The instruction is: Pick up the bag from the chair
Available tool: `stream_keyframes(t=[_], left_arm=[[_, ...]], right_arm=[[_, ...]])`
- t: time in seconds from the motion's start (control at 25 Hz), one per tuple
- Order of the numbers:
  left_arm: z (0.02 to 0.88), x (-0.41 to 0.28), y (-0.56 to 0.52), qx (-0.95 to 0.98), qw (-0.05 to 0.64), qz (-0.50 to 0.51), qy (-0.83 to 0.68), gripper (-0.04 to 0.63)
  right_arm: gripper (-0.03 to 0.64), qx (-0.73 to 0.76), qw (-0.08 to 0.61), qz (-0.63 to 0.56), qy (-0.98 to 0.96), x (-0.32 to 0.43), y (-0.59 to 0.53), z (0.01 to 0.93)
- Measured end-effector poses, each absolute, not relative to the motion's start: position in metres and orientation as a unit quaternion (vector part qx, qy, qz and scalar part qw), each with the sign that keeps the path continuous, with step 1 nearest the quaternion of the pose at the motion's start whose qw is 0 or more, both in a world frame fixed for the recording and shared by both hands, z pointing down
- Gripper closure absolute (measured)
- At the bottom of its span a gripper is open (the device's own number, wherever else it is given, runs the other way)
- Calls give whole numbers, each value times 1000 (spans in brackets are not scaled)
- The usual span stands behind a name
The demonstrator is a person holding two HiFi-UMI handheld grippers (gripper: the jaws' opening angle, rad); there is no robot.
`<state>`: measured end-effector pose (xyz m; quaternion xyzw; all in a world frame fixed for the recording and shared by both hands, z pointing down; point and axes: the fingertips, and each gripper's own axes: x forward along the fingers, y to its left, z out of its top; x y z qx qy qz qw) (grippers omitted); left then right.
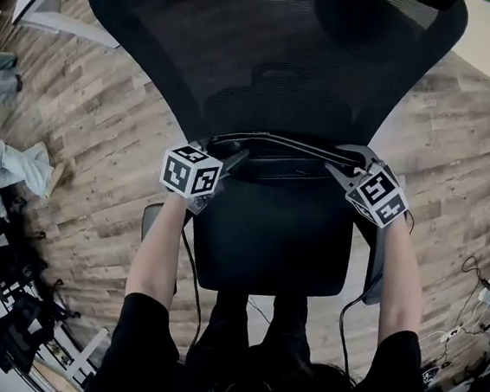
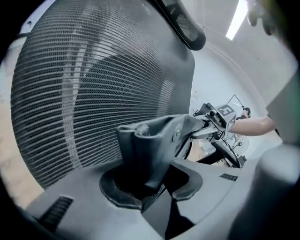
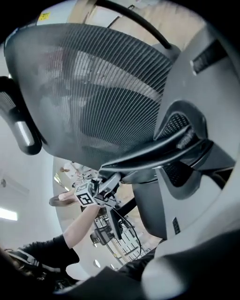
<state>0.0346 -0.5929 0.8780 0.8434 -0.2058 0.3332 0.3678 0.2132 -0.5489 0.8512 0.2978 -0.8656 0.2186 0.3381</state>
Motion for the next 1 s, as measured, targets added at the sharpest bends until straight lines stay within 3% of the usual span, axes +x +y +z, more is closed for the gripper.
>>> stream_keyframes(t=[0.32, 1.0], left_arm=[[862, 29, -562, 840, 364, 339, -219, 512], [764, -16, -475, 826, 369, 339, -258, 517]], right_arm=[[519, 358, 332, 237, -840, 207, -527, 834], [529, 376, 333, 241, -831, 166, -451, 729]])
